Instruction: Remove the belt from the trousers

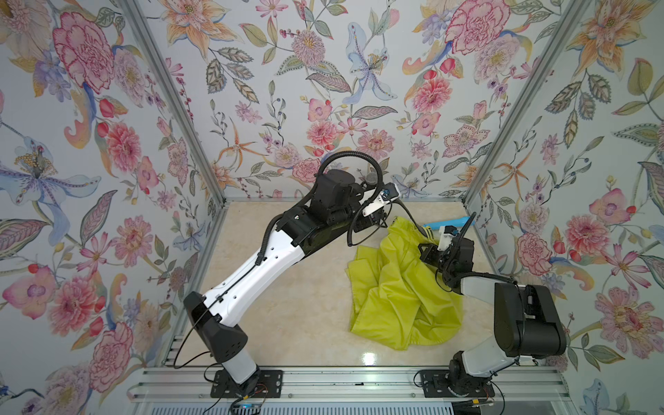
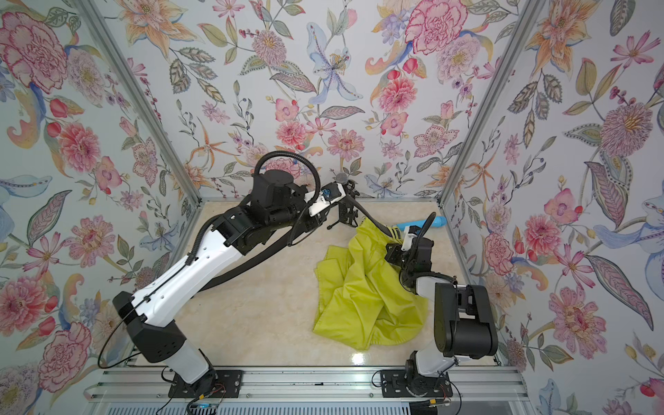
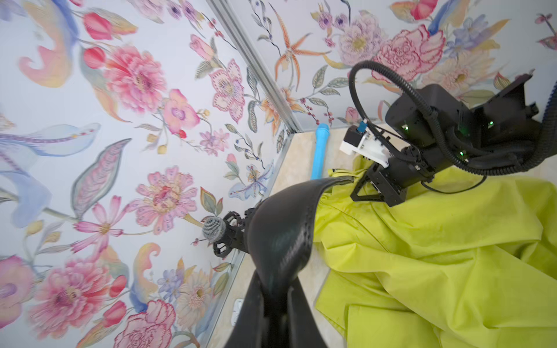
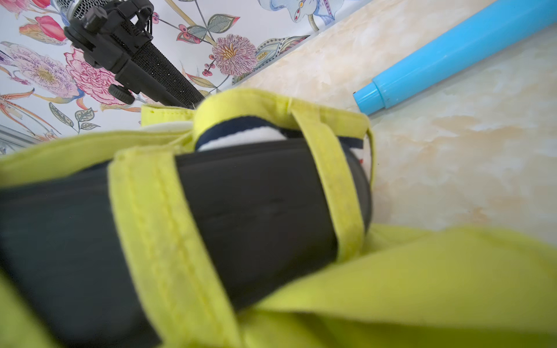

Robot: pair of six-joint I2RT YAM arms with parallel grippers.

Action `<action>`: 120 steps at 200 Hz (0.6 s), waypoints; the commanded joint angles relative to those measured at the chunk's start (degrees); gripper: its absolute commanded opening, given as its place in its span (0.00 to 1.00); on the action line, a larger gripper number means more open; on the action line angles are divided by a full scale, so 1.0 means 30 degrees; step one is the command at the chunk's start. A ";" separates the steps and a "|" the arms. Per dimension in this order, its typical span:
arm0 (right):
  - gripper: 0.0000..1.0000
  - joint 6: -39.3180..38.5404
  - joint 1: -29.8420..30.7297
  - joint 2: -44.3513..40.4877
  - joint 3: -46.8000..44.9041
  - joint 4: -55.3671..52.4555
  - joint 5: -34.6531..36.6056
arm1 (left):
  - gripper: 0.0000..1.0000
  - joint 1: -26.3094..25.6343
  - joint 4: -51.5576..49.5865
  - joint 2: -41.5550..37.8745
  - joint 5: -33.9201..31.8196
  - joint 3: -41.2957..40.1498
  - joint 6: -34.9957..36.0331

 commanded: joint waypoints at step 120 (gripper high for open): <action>0.76 -0.2299 0.4188 -0.5497 0.1398 -0.4981 0.2575 | 0.00 0.2045 2.0599 -0.1380 0.1273 -1.0923 -1.0986</action>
